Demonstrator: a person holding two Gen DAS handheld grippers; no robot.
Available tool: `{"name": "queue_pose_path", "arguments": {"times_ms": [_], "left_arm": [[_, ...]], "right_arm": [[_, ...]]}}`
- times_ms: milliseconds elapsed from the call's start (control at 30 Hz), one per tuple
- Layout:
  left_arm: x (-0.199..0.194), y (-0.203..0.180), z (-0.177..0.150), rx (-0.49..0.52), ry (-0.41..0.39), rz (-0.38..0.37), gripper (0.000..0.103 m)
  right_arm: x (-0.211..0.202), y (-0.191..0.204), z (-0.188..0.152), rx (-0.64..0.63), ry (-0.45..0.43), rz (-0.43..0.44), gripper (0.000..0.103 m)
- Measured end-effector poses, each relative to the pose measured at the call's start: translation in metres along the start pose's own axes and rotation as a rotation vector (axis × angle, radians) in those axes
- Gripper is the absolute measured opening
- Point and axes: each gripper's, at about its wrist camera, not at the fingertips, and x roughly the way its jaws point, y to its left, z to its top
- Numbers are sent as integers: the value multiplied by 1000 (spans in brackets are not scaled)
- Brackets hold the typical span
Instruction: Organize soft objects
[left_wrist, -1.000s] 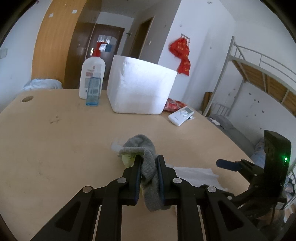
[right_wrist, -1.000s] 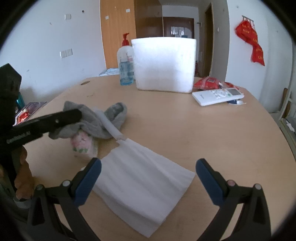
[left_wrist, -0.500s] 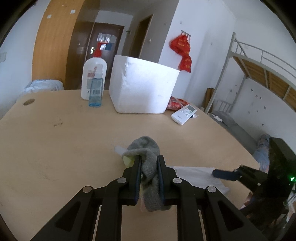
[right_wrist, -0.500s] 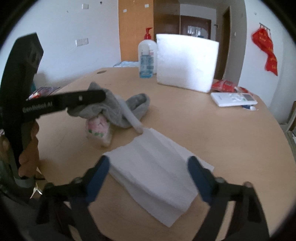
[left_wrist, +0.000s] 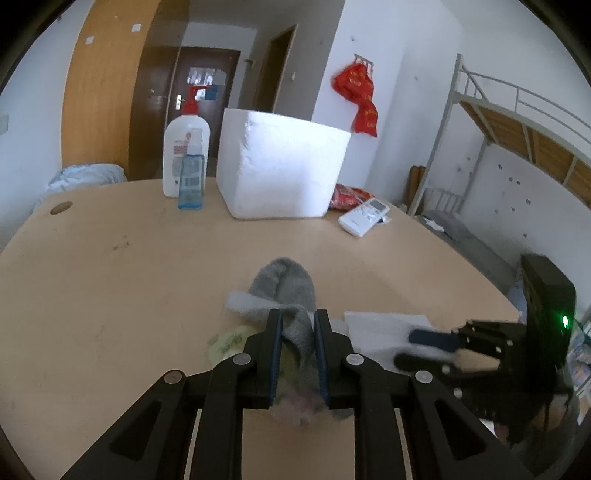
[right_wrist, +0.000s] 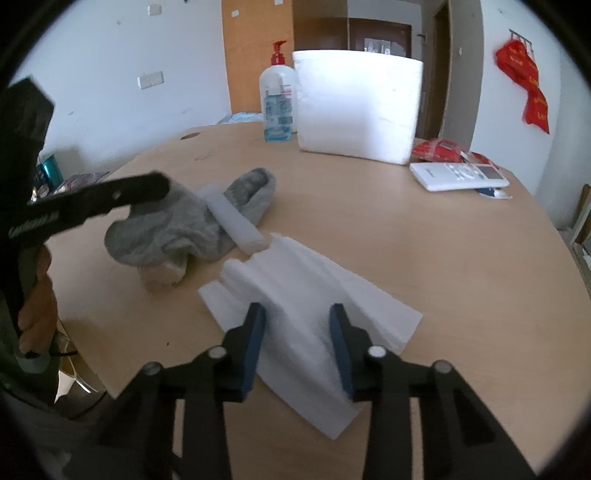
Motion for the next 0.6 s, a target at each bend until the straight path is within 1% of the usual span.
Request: {"name": "queue_pose_path", "arguments": {"times_ms": [33,67,100,133,167,233,333,467,533,567,600], "left_arm": [[-1,0,-1,2,7,-2,32],[-2,-1,-3,2,16,-4,49],[-3,-2,-4,-1,22,-9,57],[-5,-3,-5,2,19,-13,69],[-8,-6,-7,10,6,-6,74],[-13,-9,-9,19,-13,5,78],[-12,-14,-10,25,0,-8,78],[-8,-18,-12,38,4,18,78],[-5,-16,-10,22,8,35,69],[-5,-15,-10,17,11,39,57],[-4,-14,-10,15,17,49,48]], "right_arm": [[0,0,0,3,-1,2,38],[0,0,-1,4,-4,4,38],[0,0,0,6,-6,5,37],[0,0,0,6,-7,2,36],[0,1,0,10,-7,1,36],[0,-1,0,23,-7,6,36],[1,-4,0,38,-11,8,32],[0,-5,0,45,-16,15,32],[-1,-4,-1,45,-17,17,32],[-1,-4,-1,47,-18,19,32],[-1,-5,-1,49,-19,22,32]]}}
